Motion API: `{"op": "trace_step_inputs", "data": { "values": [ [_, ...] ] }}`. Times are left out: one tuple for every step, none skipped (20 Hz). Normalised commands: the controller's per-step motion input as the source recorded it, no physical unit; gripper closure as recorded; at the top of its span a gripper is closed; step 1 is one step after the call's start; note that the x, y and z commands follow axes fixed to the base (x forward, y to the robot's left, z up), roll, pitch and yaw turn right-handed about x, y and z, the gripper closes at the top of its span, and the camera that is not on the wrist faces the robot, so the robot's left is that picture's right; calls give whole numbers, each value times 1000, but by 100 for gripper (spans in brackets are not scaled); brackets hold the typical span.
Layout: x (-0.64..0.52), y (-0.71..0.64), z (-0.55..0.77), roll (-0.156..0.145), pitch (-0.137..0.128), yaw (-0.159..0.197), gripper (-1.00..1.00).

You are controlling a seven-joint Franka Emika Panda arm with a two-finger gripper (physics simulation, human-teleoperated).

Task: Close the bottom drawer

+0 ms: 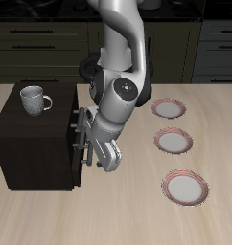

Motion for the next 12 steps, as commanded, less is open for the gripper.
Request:
{"op": "trace_step_inputs", "data": {
  "values": [
    [191,-511,140,-100,-28,191,-100],
    [367,-703,109,-98,38,108,-100],
    [0,0,0,0,0,0,-100],
    [512,-1226,158,-225,53,151,-100],
    [227,-663,91,-78,-12,78,-100],
    [248,-684,57,-115,49,-72,-100],
    [192,-615,132,-170,-9,81,-100],
    [340,-888,244,-158,17,105,-100],
    [139,-601,386,-122,-91,137,-100],
    [145,-482,186,-80,-25,-28,-100],
    [105,-310,319,-64,-84,172,-100],
    [133,-394,190,-157,-44,190,-100]
  ]
}}
